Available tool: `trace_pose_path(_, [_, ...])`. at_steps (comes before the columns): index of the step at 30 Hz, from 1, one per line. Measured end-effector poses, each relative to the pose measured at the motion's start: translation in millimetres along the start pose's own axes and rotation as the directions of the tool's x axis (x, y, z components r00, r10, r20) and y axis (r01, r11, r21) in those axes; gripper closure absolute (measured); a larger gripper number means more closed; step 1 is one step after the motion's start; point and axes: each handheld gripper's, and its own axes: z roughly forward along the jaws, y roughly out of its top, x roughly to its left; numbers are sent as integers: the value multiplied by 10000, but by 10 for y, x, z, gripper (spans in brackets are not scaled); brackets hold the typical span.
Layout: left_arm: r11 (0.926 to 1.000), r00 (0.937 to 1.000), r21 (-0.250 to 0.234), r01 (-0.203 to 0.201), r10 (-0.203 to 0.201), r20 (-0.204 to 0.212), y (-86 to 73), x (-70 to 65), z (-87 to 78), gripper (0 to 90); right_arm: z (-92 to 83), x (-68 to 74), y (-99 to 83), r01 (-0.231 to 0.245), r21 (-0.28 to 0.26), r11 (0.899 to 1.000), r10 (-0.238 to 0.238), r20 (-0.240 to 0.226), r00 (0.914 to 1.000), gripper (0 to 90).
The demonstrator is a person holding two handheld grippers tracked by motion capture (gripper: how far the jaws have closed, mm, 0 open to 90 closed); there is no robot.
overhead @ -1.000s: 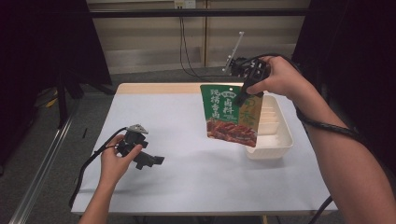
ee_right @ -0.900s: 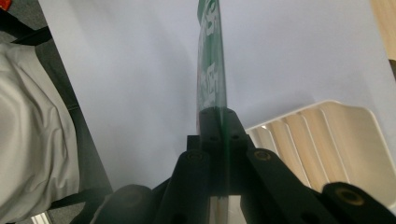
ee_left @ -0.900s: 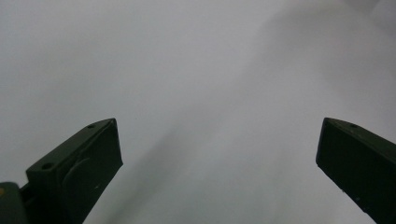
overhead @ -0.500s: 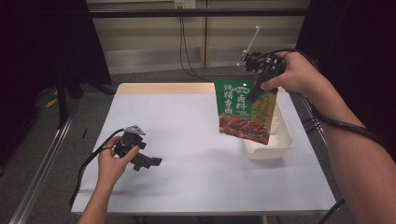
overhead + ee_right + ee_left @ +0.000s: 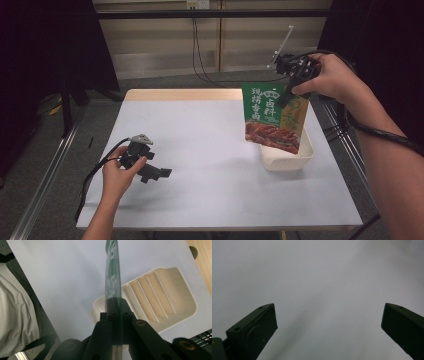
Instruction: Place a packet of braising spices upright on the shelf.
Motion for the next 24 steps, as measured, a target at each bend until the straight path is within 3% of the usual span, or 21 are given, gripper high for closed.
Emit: trace_pose_path(24, [10000, 10000, -39, -16, 17, 31, -3, 9, -6, 0, -56, -157, -292, -335, -117, 9994, 338, 187, 9993, 900])
